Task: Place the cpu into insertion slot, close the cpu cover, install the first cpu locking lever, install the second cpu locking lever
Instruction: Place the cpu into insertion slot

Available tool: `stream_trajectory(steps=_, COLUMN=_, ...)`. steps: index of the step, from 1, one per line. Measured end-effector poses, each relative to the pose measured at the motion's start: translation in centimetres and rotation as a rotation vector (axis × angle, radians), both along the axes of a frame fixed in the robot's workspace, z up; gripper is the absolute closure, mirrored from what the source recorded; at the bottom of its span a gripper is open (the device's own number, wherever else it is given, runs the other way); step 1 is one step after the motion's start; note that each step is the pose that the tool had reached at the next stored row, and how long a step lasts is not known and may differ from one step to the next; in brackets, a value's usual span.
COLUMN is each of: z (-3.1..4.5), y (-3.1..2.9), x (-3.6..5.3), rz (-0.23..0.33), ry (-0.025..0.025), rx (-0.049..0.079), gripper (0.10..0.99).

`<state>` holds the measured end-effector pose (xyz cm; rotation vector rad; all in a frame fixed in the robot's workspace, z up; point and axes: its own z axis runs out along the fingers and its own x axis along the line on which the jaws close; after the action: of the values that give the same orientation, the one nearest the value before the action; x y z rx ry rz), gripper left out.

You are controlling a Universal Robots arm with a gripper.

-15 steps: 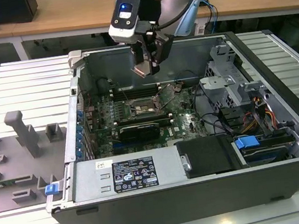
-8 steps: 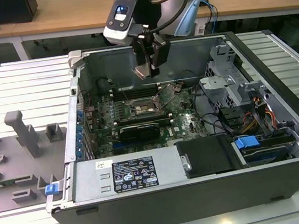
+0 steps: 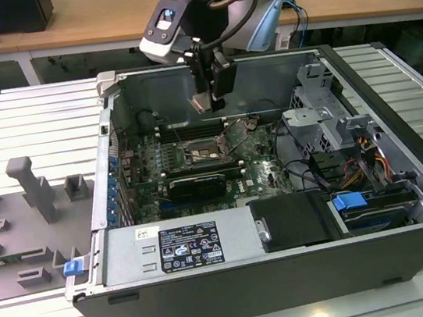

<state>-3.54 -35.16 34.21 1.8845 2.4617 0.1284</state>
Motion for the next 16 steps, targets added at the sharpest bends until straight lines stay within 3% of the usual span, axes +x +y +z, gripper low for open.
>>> stream_trajectory(steps=3, z=-0.12, y=0.00, x=0.00, rz=-0.027, ry=0.0002, rx=0.000, gripper=0.553)
stream_trajectory(steps=5, z=-0.40, y=0.00, x=0.00, rz=-0.042, ry=0.0177, rx=0.000, gripper=0.553)
stream_trajectory(steps=6, z=-0.59, y=0.01, x=0.00, rz=-0.046, ry=0.0240, rx=0.000, gripper=0.553)
stream_trajectory(steps=8, z=-0.98, y=0.01, x=0.00, rz=-0.055, ry=0.0344, rx=-0.001, gripper=0.553)
stream_trajectory(steps=10, z=-1.22, y=0.01, x=0.00, rz=-0.061, ry=0.0399, rx=-0.001, gripper=0.553)
stream_trajectory(steps=16, z=-2.15, y=0.01, x=-0.01, rz=-0.153, ry=0.0419, rx=0.001, gripper=0.553)
